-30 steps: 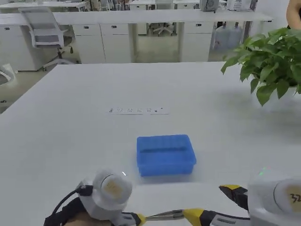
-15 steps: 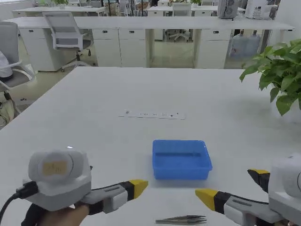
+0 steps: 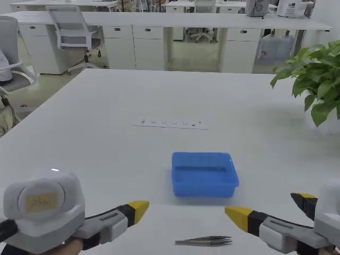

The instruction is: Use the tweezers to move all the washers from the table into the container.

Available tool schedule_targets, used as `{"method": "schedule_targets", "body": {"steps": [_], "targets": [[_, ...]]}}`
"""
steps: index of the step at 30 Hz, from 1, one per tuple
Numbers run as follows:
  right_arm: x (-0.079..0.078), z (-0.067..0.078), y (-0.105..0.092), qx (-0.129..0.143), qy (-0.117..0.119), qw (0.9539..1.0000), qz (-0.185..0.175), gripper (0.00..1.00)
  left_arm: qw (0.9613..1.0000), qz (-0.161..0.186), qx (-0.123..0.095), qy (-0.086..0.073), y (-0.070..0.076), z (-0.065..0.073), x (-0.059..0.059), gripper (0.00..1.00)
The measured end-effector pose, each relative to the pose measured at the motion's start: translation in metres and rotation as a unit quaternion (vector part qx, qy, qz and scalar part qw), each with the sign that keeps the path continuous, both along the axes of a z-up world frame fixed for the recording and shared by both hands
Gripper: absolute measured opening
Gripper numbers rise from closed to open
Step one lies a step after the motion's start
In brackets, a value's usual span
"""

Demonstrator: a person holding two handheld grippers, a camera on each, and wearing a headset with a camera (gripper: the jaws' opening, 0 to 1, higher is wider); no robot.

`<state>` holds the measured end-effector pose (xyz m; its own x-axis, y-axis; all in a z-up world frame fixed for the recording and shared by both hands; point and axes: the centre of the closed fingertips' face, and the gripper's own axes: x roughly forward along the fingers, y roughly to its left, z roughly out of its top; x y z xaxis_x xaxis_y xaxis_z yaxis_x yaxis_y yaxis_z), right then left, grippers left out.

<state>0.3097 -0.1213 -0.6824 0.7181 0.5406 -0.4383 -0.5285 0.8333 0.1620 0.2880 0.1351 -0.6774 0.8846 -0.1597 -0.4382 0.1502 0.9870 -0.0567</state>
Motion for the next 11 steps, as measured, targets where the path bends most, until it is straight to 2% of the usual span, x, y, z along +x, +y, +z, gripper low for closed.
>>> {"method": "schedule_targets", "body": {"steps": [4, 6, 11], "targets": [[-0.001, 0.001, 0.001, -0.005, -0.002, 1.0, 0.003, 0.91, 0.9999, 0.015, -0.002, -0.008, 0.005, 0.001, 0.001, 0.99], [-0.001, 0.002, 0.001, -0.003, -0.004, 1.0, 0.003, 0.92, 0.9998, 0.021, 0.0, -0.005, 0.008, -0.001, 0.0, 0.99], [0.0, 0.004, -0.003, 0.002, -0.007, 1.0, -0.002, 0.92, 0.9996, 0.027, 0.004, -0.012, 0.011, 0.003, -0.002, 0.99]]}}
